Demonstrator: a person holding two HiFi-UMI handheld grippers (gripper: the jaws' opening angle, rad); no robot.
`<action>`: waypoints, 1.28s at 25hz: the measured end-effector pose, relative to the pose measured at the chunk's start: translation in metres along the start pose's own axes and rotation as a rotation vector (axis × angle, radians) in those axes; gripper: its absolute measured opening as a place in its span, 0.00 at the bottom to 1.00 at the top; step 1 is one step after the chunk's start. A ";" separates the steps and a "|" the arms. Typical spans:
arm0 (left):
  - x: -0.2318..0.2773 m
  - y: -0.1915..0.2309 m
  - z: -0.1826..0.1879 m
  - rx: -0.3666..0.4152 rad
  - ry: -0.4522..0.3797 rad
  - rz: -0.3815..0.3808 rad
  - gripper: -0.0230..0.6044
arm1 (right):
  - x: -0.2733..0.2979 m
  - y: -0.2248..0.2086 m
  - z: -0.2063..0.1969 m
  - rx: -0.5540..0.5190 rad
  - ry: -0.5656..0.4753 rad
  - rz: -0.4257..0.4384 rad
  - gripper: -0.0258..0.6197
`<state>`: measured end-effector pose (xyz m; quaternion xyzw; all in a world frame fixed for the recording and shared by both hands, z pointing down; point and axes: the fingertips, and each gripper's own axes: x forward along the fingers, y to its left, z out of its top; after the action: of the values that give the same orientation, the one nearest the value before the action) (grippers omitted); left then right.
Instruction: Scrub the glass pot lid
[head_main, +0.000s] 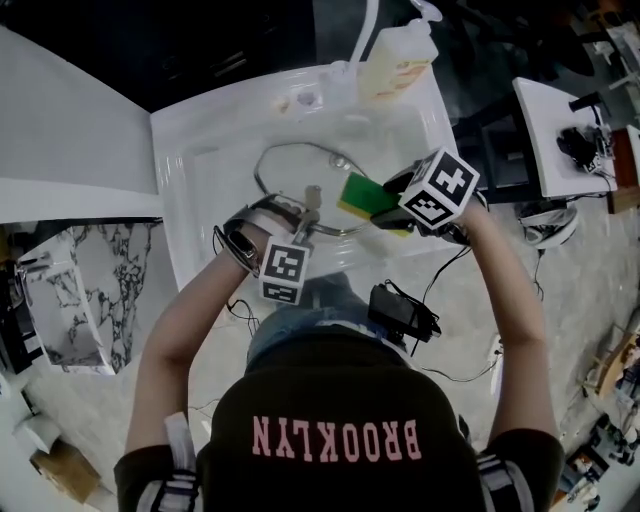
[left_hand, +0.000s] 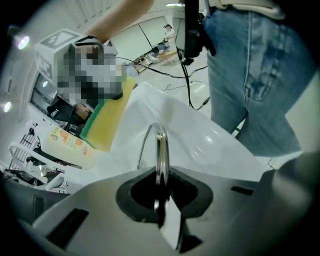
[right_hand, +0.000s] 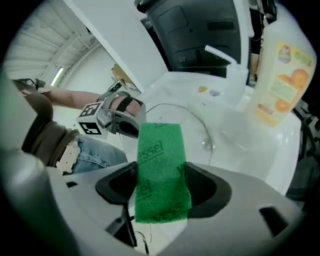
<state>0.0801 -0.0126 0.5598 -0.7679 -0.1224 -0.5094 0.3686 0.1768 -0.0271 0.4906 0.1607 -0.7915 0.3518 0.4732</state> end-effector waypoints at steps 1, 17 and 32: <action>0.000 -0.004 -0.004 0.023 0.011 -0.003 0.09 | 0.009 0.002 0.000 0.005 0.036 0.035 0.49; -0.010 -0.008 -0.027 0.088 0.015 -0.025 0.09 | 0.088 0.014 -0.019 0.033 0.378 0.248 0.49; -0.013 -0.008 -0.032 0.090 0.031 -0.038 0.09 | 0.117 -0.087 -0.063 -0.100 0.625 -0.015 0.48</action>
<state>0.0475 -0.0264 0.5586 -0.7400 -0.1539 -0.5223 0.3948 0.2094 -0.0342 0.6453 0.0274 -0.6230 0.3412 0.7034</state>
